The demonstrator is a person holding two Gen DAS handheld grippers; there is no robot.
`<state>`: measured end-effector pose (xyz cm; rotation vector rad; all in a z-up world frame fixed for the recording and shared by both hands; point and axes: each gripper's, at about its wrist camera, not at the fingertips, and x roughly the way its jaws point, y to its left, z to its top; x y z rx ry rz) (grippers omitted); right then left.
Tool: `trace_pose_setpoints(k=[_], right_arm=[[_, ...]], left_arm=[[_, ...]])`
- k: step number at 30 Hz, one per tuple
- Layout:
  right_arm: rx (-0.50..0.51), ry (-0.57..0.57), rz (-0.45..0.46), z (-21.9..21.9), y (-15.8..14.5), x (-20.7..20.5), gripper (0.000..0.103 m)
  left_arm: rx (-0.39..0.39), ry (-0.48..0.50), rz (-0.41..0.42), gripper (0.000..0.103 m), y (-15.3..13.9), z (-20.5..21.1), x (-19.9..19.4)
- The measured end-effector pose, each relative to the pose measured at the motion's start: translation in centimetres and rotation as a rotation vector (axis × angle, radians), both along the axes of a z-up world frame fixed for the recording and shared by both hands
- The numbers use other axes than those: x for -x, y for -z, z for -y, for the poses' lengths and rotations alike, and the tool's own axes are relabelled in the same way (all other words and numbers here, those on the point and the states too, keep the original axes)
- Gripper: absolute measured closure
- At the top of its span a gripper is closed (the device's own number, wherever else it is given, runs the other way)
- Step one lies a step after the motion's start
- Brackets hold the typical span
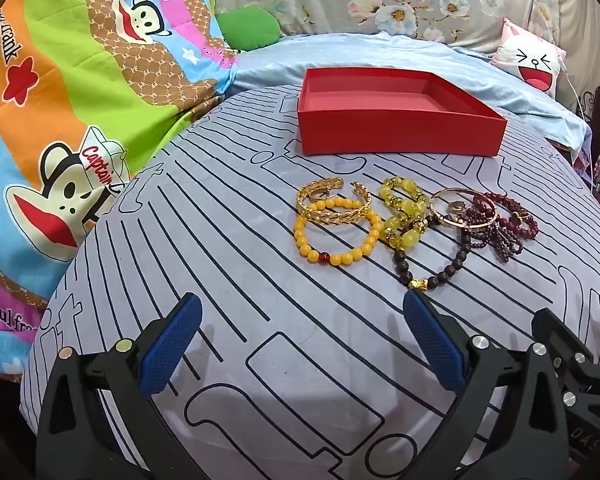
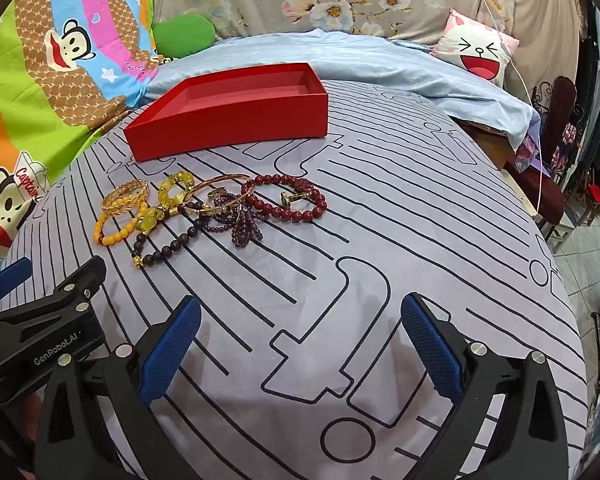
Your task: Organize jewelry
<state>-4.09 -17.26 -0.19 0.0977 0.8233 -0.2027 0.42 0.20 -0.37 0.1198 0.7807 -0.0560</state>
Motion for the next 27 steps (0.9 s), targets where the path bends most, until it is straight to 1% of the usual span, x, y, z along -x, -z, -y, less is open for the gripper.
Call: trace_pose_setpoints(k=[27], right_arm=[[-0.001,0.001,-0.001,0.06,0.08,-0.03,0.006]], left_arm=[[0.001,0.002,-0.001,0.007,-0.35,-0.23,0.02]])
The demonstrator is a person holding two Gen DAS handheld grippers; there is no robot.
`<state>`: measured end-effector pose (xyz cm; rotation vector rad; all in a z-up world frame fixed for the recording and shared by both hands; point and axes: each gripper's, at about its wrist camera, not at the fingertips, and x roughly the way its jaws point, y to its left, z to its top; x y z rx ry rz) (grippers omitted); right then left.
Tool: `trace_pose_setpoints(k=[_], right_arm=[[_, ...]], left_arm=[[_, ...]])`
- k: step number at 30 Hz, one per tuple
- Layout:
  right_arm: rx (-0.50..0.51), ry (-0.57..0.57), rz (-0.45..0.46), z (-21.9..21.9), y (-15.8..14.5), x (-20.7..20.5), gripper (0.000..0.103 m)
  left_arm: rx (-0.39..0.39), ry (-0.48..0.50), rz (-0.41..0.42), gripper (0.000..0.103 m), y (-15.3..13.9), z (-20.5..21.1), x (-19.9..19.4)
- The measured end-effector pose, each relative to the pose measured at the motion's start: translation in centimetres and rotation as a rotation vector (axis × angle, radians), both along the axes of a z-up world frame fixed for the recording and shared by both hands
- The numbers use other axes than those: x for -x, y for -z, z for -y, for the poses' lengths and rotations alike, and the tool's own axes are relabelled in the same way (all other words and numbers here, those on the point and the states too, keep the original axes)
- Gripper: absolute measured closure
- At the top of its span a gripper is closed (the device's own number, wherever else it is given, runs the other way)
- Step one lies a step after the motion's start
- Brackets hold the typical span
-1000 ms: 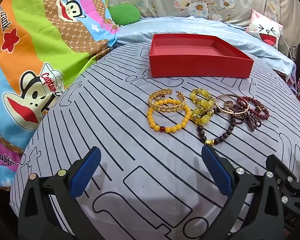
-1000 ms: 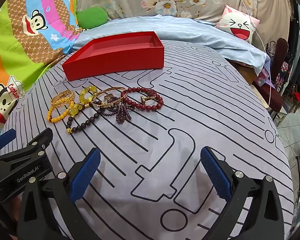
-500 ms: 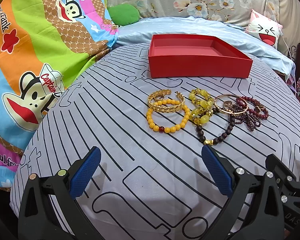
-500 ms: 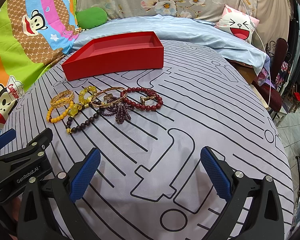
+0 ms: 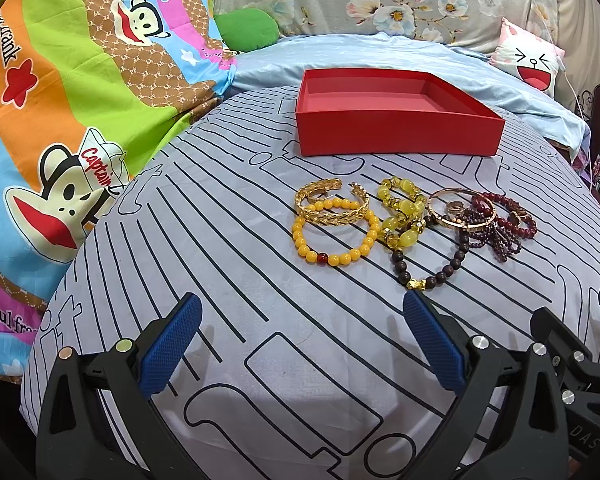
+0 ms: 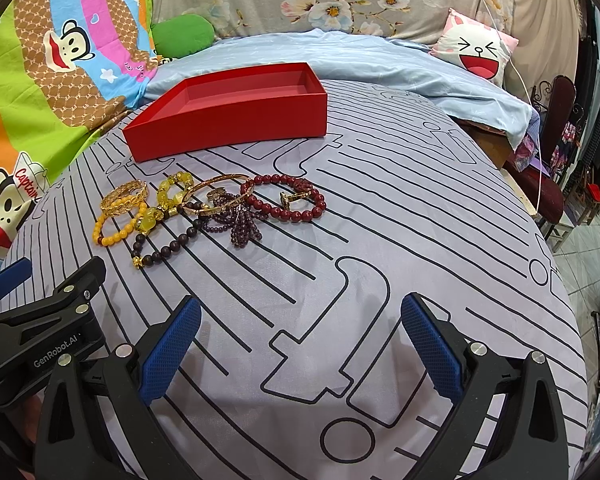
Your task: Organize jewelry
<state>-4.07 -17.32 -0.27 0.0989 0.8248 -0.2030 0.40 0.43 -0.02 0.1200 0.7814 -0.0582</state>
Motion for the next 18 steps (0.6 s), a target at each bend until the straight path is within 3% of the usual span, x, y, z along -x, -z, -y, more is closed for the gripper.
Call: trace_pose_setpoints(k=[18], right_arm=[[0.0,0.0,0.0,0.02,-0.02,-0.01,0.006]], left_arm=[[0.001,0.002,0.0,0.007,-0.01,-0.06,0.0]])
